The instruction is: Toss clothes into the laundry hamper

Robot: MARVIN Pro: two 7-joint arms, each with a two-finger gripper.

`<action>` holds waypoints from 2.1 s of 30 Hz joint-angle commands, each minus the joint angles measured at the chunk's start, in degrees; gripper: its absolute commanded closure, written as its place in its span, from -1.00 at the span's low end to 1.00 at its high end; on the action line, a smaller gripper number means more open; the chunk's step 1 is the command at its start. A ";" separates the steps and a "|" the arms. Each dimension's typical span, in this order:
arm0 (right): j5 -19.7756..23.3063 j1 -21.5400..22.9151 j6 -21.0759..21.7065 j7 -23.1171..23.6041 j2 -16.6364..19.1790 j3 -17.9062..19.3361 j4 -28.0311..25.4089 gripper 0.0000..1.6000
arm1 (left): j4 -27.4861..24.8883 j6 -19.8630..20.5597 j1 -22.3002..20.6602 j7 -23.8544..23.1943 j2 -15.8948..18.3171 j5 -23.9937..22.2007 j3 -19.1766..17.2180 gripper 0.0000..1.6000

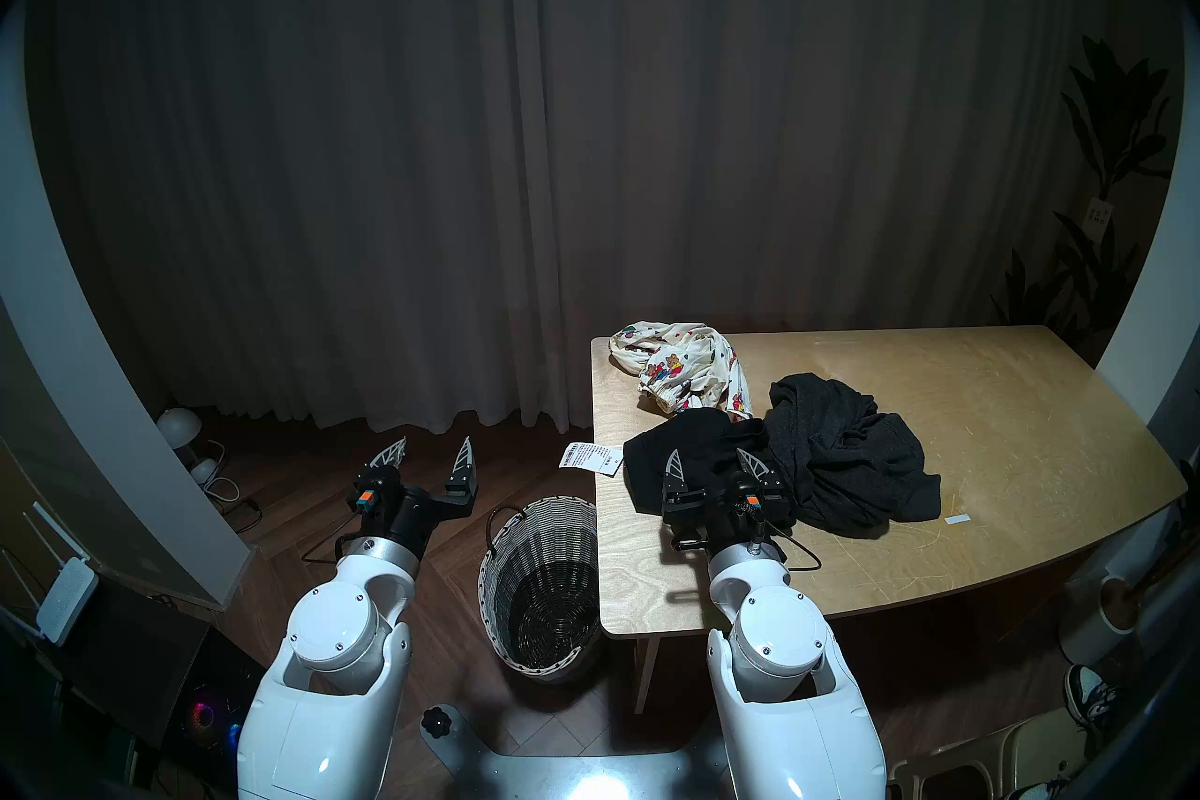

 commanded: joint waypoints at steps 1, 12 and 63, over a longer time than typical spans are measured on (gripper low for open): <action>-0.01 0.32 -0.24 0.00 0.00 0.01 -0.88 -1.00 | -4.34 0.17 -6.81 -5.55 7.00 4.45 0.86 -1.00; 1.34 4.74 -2.20 -1.04 -0.09 2.83 -5.93 -1.00 | -1.33 2.60 -12.14 -10.12 10.37 7.50 -2.54 -1.00; -6.07 21.85 7.67 -0.89 17.81 22.84 8.85 -1.00 | 11.94 4.37 -21.35 -24.43 1.21 2.98 18.96 -1.00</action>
